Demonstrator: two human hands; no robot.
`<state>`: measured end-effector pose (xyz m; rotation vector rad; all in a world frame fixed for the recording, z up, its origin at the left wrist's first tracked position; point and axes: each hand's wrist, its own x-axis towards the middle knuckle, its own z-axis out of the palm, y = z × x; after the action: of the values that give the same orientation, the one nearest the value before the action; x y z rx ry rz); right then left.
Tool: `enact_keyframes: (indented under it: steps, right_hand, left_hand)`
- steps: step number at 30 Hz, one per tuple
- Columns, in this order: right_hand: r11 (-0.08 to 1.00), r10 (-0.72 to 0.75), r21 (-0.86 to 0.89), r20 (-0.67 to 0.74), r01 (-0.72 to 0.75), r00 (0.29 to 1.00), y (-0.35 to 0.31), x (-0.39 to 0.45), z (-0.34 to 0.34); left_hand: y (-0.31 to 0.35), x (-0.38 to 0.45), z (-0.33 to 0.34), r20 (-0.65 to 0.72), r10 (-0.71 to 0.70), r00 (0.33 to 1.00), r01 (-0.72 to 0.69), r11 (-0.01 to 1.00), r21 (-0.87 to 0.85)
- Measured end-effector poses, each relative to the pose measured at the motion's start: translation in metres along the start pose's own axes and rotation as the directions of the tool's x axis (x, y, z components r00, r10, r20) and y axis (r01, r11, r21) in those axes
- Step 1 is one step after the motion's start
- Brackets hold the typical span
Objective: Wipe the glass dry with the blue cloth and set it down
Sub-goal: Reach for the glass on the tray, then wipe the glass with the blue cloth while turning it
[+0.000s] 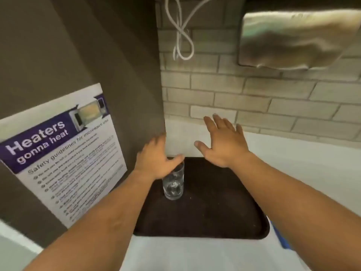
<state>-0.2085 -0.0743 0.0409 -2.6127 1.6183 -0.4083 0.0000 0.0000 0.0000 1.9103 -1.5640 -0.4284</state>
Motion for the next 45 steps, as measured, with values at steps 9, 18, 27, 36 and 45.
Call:
enact_keyframes:
  steps: [9, 18, 27, 36, 45]
  right_hand:
    - [0.987, 0.155, 0.006, 0.163, -0.158, 0.974, 0.038, -0.087, 0.066]
    - [0.960, 0.242, 0.030, 0.416, -0.279, 0.877, 0.186, -0.168, 0.080]
    - [0.986, 0.076, 0.126, 0.249, -0.110, 0.966, 0.242, -0.141, 0.135]
    - [-0.262, 0.359, 0.938, 0.314, -0.228, 0.879, 0.189, -0.096, 0.072]
    - [0.509, -0.156, 0.855, 0.207, -0.101, 0.966, 0.072, -0.088, 0.059]
  left_hand:
    - [-0.055, -0.015, 0.078, 0.098, -0.109, 0.989, 0.143, 0.877, -0.459]
    - [0.047, -0.002, 0.127, 0.345, -0.132, 0.929, 0.368, 0.418, -0.831]
    - [0.090, -0.007, 0.146, 0.519, -0.241, 0.820, 0.556, 0.121, -0.822]
    - [0.092, 0.007, 0.127, 0.579, -0.301, 0.758, 0.637, 0.147, -0.757]
    - [0.086, 0.011, 0.116, 0.691, -0.207, 0.692, 0.715, 0.067, -0.696]
